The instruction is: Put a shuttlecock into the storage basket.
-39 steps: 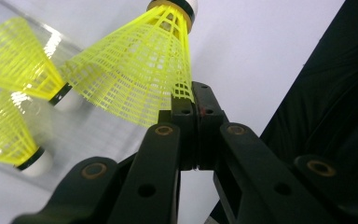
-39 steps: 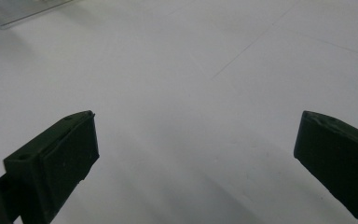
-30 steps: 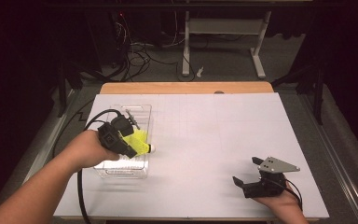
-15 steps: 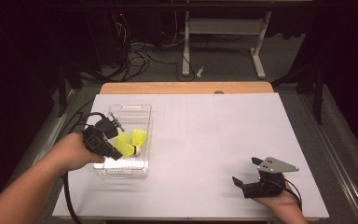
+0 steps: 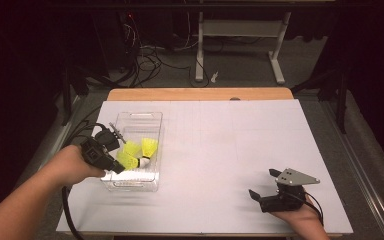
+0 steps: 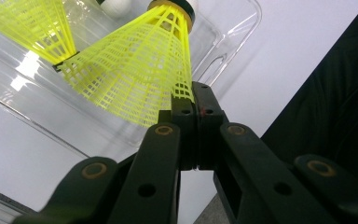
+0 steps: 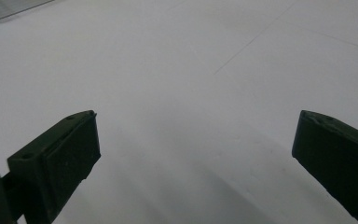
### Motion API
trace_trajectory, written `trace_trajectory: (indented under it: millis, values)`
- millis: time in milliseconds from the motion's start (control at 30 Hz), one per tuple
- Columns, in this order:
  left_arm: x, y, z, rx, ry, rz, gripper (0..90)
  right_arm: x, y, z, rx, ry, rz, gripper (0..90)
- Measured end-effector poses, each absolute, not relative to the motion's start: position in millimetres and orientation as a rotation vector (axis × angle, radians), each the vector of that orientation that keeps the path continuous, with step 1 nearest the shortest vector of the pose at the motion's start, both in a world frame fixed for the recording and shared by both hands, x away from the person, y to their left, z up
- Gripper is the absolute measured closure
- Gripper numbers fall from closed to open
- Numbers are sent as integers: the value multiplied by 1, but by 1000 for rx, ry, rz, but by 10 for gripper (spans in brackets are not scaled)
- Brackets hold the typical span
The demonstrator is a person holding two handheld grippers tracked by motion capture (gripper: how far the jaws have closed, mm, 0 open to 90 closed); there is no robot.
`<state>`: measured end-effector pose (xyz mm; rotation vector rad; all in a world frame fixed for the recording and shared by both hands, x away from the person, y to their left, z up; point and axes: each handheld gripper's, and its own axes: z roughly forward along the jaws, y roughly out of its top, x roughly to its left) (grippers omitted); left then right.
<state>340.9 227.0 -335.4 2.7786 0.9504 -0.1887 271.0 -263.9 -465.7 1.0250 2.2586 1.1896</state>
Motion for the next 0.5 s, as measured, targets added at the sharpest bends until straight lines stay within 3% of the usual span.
trace_trajectory:
  millis: [500]
  values:
    - [346,231,-360,2800,968,-212,896,272,-264,-467,1026,2263,1186,18]
